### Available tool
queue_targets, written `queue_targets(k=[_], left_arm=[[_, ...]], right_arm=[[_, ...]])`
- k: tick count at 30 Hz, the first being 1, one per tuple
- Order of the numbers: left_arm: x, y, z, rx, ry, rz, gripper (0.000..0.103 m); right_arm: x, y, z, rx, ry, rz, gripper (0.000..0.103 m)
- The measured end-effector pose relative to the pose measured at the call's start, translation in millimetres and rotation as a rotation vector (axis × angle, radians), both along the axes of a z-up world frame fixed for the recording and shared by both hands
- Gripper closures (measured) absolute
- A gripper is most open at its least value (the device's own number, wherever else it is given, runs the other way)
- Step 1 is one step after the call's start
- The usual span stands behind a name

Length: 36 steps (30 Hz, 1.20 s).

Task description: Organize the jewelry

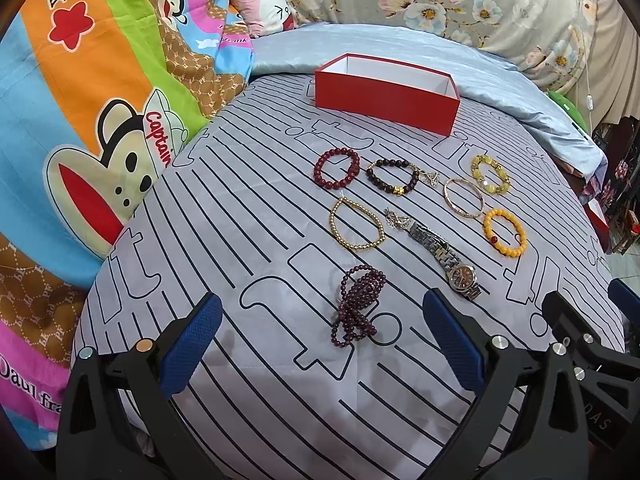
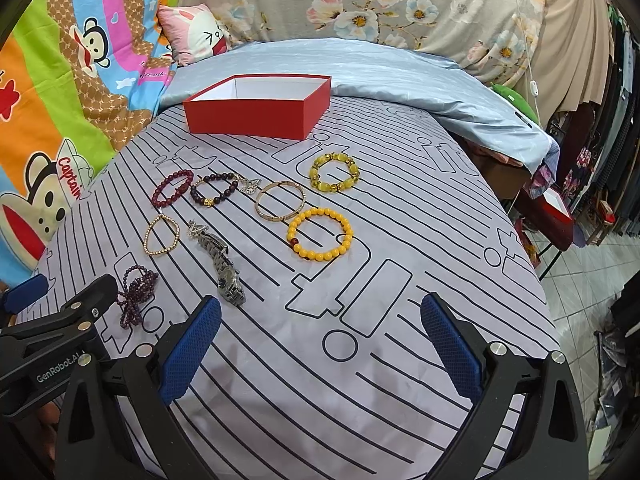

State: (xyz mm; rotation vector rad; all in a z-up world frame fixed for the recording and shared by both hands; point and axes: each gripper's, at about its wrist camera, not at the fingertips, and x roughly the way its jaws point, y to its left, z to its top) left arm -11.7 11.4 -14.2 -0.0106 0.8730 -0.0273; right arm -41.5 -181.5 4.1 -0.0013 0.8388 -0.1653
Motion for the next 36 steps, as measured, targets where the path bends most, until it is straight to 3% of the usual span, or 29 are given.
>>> queue_targets(k=[36], left_arm=[[1.2, -2.1, -4.6, 0.003, 0.006, -0.004, 0.007]], right_arm=[[0.4, 1.7, -4.0, 0.004, 0.006, 0.001, 0.007]])
